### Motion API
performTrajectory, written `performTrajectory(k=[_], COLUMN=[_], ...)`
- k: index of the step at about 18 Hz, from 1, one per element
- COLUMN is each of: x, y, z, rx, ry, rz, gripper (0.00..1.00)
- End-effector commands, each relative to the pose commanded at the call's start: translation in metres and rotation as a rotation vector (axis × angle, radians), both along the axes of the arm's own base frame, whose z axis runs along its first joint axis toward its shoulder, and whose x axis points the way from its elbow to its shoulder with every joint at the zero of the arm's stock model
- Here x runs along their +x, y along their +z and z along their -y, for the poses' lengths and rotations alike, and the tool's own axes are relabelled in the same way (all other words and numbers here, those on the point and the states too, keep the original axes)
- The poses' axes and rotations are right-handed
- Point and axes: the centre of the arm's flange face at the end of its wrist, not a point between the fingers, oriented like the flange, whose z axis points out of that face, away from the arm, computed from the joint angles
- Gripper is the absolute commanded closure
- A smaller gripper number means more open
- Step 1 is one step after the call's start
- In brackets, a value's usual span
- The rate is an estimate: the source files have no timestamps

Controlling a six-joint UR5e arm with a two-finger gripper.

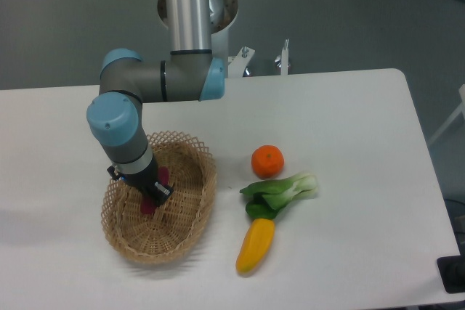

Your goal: Place the sweet potato in the basket

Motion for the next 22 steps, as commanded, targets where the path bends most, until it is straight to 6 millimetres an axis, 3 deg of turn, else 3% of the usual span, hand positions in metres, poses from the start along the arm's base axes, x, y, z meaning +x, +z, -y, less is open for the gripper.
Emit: performTrajectory(k=[1,2,12,17,18,22], x=[0.000,0.000,-0.014,-0.068,-0.086,-0.123], y=[0.001,0.001,0.040,0.105,0.118,0.150], z=[0.000,0.000,-0.016,-0.022,-0.011,0.021], rx=[0.001,0.001,0.076,0.162,0.155,0.082], ry=[0.000,0.000,0.020,0.091,0.117,0.083], rz=[-0.002,-0.002,-0.049,-0.147,-0.181,-0.203], gripper=[0.11,0.00,0.00,0.00,0.00,0.00])
